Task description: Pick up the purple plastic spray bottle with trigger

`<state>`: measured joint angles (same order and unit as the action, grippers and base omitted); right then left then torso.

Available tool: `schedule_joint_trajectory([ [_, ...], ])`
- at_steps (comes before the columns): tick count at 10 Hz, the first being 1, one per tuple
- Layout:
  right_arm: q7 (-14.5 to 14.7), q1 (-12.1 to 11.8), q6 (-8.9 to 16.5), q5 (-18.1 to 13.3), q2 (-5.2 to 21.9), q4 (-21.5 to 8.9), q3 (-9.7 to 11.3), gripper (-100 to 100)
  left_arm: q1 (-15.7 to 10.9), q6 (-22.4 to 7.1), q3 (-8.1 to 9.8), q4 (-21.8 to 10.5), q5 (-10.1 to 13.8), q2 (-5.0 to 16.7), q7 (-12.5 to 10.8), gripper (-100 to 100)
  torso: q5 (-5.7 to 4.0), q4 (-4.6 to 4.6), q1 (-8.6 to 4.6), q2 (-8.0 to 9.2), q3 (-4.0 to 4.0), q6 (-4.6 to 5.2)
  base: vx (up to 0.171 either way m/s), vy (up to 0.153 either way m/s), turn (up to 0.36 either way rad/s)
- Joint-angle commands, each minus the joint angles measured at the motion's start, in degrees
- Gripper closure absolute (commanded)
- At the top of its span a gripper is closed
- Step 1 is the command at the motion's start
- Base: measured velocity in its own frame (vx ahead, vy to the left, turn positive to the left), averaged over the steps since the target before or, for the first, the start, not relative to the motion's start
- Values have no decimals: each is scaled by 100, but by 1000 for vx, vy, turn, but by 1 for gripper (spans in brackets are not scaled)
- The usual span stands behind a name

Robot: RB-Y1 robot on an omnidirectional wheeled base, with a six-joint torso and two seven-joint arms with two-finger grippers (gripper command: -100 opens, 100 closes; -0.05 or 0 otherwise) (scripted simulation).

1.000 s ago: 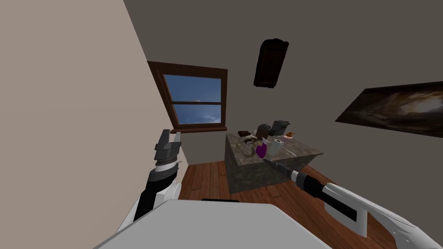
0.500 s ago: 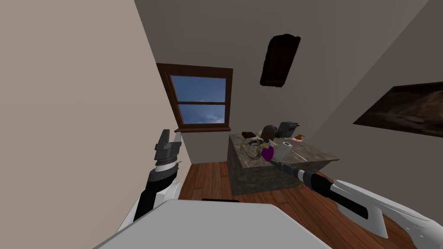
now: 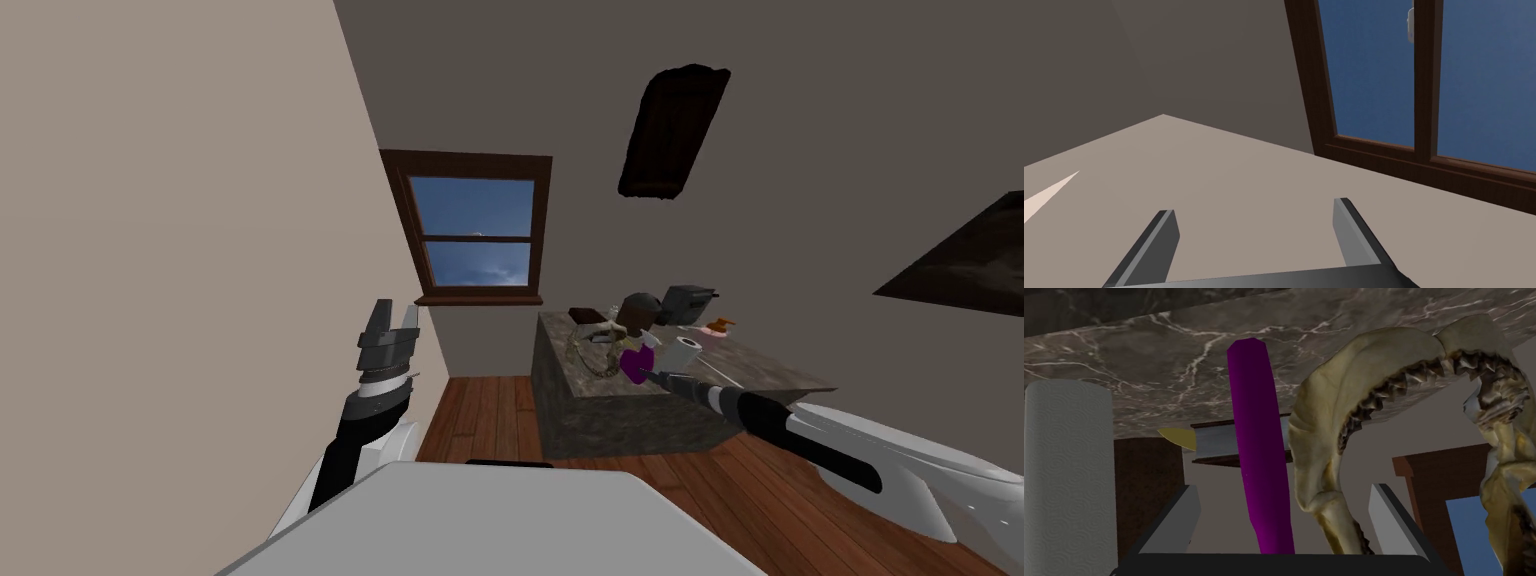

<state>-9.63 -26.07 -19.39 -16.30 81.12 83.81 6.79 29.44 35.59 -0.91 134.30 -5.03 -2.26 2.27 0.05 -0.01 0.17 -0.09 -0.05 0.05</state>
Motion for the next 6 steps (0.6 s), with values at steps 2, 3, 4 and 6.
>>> schedule_joint_trajectory([
  [2, -48, -92, 130, -76, 316, -133, -37, -100, 0, 0, 0, 0, 0, 0, 0, 0, -1, 0, 0, 2, 1, 1, 25, 46, 91],
  [3, -75, -94, 175, -112, 470, -221, -28, -100, 0, 0, 0, 0, 0, 0, 0, 0, -1, 1, 0, 4, 2, 1, 21, 43, 109],
  [4, -45, -131, 82, -80, 379, -203, -76, -100, 0, 0, 0, 0, 0, 0, 0, 0, 0, 1, 0, 6, 3, 1, 9, 17, 20],
  [6, -93, -124, 167, -54, 371, -287, -57, -100, 0, 0, 1, 0, 0, 0, 0, 0, -5, 3, -15, 14, 8, 4, -25, -2, 107],
])
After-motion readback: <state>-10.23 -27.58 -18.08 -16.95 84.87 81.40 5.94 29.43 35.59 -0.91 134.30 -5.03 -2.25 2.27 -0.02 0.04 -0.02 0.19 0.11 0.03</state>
